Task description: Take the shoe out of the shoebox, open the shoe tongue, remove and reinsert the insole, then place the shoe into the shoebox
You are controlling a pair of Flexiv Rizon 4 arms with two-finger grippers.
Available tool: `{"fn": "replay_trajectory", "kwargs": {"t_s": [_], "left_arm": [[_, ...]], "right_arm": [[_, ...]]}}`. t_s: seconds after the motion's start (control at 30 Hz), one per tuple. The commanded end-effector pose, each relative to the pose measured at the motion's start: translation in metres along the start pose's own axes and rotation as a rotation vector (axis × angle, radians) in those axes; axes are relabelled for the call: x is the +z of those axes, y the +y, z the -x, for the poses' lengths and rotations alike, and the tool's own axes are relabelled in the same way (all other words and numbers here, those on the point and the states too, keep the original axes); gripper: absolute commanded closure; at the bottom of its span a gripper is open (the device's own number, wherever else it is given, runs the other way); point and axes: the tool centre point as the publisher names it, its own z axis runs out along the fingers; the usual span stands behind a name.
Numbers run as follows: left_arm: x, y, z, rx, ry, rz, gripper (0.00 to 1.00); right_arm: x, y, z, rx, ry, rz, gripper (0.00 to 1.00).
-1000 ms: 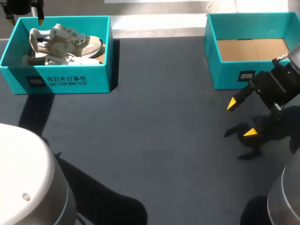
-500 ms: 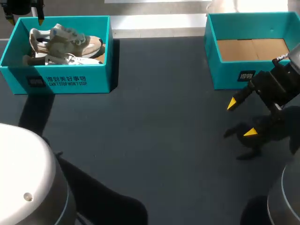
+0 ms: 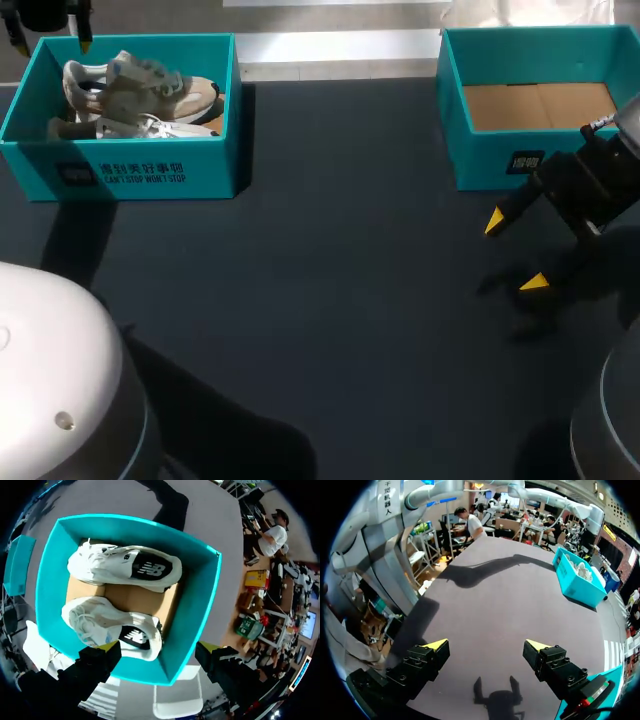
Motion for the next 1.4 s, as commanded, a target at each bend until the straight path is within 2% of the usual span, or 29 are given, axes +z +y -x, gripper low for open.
{"fn": "replay_trajectory", "kwargs": {"t_s": [0.03,0.27,0.47,1.0,1.07,1.2,1.4], "left_arm": [[-0.015,-0.017,0.001,-0.017,0.009,-0.008,0.00],[-0.024,-0.072,-0.004,0.124,0.024,0.000,0.00],[-0.030,-0.111,0.003,0.103,-0.011,-0.023,0.00],[-0.030,-0.111,0.003,0.103,-0.011,-0.023,0.00],[-0.016,-0.106,-0.001,0.097,0.022,-0.030,0.00],[-0.002,-0.108,-0.005,0.141,0.035,-0.038,0.00],[0.025,-0.111,-0.014,0.160,-0.002,-0.068,0.00]], "right_arm": [[0.001,0.000,0.000,0.001,0.000,-0.003,0.00],[0.001,0.000,0.000,0.001,0.000,-0.003,0.00],[0.001,0.000,0.000,0.001,0.000,-0.003,0.00],[0.001,0.000,0.000,0.001,0.000,-0.003,0.00],[0.001,0.000,0.000,0.001,0.000,-0.003,0.00],[0.001,0.000,0.000,0.001,0.000,-0.003,0.00],[0.001,0.000,0.000,0.001,0.000,-0.003,0.00]]}}
